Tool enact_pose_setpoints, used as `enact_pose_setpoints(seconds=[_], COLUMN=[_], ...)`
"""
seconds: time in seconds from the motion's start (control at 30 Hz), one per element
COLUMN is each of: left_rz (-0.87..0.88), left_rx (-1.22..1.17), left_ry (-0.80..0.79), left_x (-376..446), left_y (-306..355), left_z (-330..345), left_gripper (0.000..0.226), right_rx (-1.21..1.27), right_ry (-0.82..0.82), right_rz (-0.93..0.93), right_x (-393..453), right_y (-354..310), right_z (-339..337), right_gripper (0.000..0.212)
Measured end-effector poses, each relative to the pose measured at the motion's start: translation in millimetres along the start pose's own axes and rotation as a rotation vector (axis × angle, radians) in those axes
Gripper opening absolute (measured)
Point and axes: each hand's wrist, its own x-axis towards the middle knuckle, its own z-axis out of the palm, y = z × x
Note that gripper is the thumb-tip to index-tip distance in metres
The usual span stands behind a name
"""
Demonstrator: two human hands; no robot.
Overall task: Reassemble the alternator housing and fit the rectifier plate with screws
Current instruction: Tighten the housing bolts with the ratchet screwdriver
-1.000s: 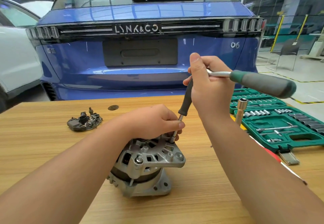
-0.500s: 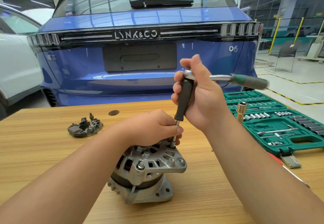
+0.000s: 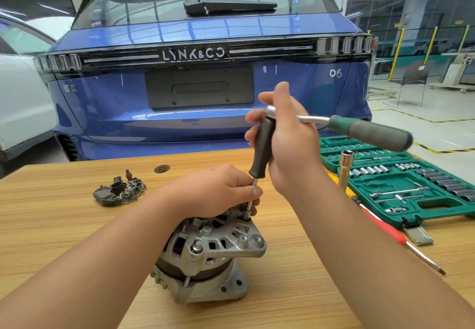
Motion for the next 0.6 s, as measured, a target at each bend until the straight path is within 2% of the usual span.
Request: enact_pose_setpoints(seconds=[0.1, 0.17, 0.23, 0.33, 0.4, 0.6], left_rz=[0.012, 0.014, 0.008, 0.002, 0.005, 0.043], left_rx=[0.048, 0.051, 0.024, -0.004, -0.016, -0.006], left_ry=[0.019, 0.007, 0.002, 0.008, 0.005, -0.023], left_x=[0, 1, 0, -1, 0, 1], left_y=[-1, -1, -1, -4, -4, -1], left_z=[0, 0, 0, 0, 0, 0], left_gripper=[0.032, 0.033, 0.032, 0.03, 0.029, 0.028], right_rx=[0.38, 0.476, 0.482, 0.392, 0.26, -0.199], right_ry=[-0.162, -0.218, -0.277, -0.338, -0.259, 0.007], right_rz=[0.377, 0.492, 0.499, 0.319, 0.087, -0.345], right_x=[7, 12, 13, 10, 8, 3], right_y=[-9, -11, -9, -4, 0, 5], right_z=[-7, -13, -14, -11, -11, -8], right_gripper=[0.065, 0.073, 0.066, 0.032, 0.016, 0.016])
